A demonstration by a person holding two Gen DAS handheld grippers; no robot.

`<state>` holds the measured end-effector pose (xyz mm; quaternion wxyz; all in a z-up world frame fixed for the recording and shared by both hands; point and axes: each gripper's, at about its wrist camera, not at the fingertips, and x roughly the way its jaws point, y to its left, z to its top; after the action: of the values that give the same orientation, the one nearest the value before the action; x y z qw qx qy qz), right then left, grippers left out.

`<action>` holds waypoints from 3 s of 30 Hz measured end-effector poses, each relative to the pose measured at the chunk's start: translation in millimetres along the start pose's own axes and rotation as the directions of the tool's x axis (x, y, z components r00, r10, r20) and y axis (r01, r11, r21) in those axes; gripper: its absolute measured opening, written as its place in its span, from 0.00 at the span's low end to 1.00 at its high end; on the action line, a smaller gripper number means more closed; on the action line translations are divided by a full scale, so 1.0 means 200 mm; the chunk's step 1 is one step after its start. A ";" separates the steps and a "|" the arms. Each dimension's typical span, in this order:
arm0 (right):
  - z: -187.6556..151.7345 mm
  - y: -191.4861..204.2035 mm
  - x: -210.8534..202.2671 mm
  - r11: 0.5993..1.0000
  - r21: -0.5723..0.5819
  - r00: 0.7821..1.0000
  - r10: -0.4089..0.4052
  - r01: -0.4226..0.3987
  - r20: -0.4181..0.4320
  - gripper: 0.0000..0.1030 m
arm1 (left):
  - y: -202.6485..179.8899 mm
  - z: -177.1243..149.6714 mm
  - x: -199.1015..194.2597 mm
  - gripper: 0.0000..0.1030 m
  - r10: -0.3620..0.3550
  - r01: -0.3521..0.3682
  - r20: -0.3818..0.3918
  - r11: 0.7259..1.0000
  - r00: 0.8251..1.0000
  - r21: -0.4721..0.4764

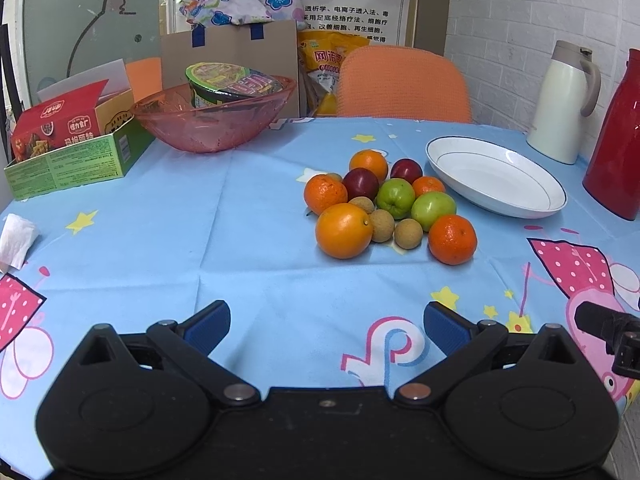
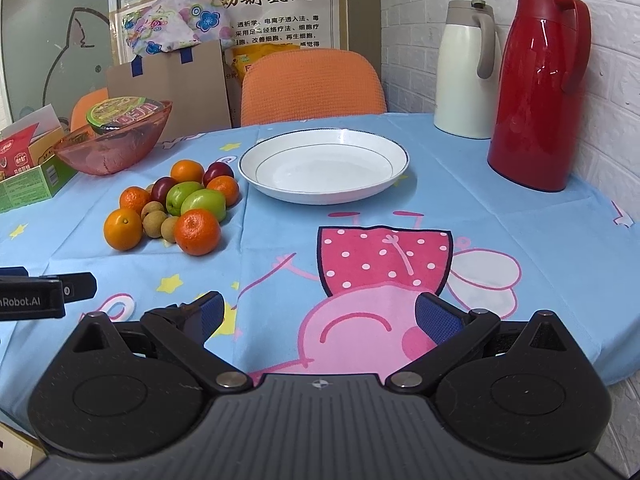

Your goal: Organize fruits

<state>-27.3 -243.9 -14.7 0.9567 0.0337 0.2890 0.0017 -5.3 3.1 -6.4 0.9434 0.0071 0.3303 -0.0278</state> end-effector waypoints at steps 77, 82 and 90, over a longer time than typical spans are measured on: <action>0.16 0.33 0.36 0.953 -0.196 0.973 0.233 -0.230 -0.008 0.84 | 0.16 0.32 0.40 0.99 -0.292 0.298 -0.100 0.953 0.951 0.053; 0.16 0.34 0.40 0.948 -0.197 0.968 0.251 -0.249 -0.015 0.84 | 0.16 0.34 0.43 0.99 -0.304 0.311 -0.117 0.949 0.945 0.047; 0.16 0.34 0.43 0.945 -0.183 0.962 0.271 -0.272 -0.030 0.72 | 0.15 0.33 0.47 0.99 -0.308 0.318 -0.144 0.947 0.940 0.050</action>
<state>63.7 -177.0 -31.4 0.9458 -0.0159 0.2821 0.1604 110.6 27.2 -13.8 0.9017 -0.0095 0.3888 -0.1890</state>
